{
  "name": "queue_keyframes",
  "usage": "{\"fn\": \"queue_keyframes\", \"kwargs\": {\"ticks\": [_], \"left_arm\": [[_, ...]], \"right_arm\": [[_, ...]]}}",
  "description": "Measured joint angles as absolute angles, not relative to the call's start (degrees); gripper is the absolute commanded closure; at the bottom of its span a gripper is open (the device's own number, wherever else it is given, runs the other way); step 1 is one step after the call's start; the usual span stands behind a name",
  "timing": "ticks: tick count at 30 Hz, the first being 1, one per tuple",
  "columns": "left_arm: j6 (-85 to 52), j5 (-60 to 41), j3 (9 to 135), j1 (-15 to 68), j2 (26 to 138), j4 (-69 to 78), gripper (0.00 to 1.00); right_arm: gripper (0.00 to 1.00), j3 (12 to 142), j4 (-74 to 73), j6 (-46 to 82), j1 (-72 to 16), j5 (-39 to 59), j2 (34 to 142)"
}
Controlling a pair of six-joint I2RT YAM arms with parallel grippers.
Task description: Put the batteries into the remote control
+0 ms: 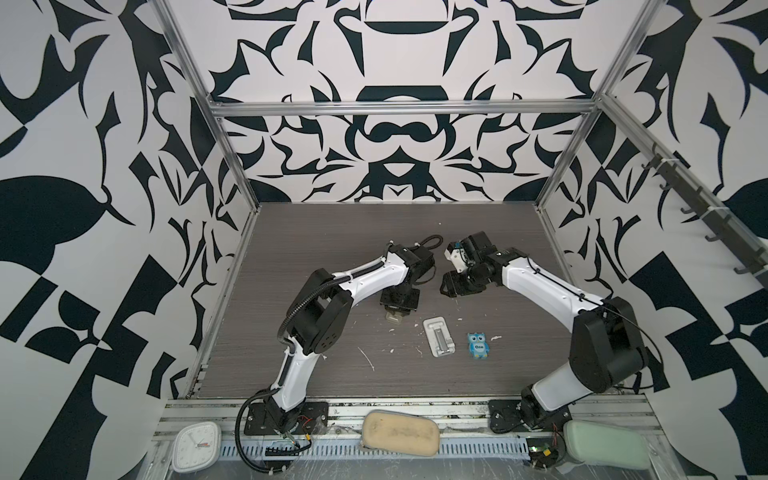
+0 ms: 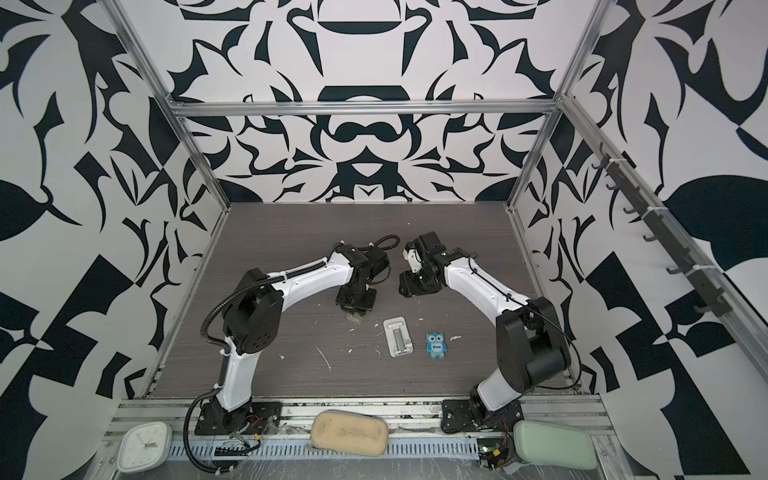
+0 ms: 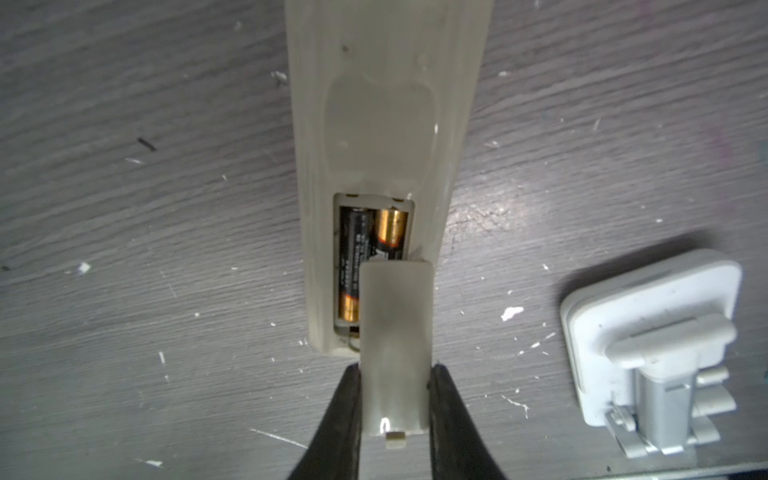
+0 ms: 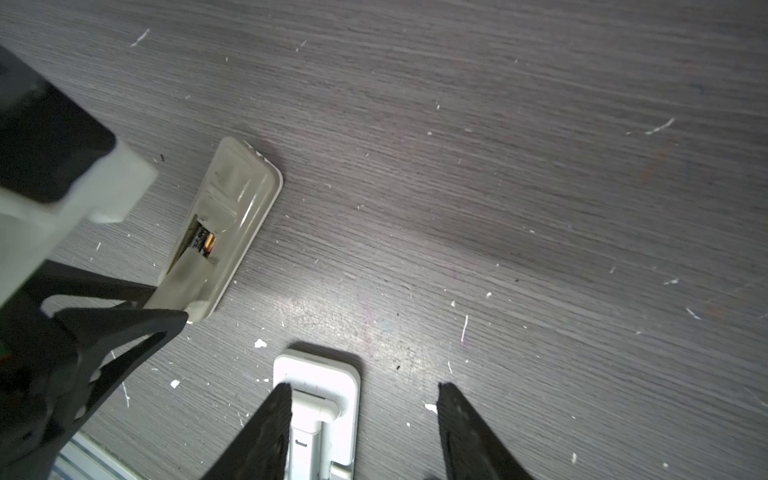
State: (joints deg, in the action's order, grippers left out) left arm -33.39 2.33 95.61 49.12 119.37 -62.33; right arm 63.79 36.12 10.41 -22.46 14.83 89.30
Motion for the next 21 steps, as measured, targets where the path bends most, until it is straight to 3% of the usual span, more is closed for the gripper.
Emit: {"fn": "queue_keyframes", "kwargs": {"ticks": [21], "left_arm": [[-31.03,3.62,97.62,46.74,119.44,-63.20,0.81]], "right_arm": [[0.41,63.79,36.14,10.46,-22.46,14.81,89.30]]}}
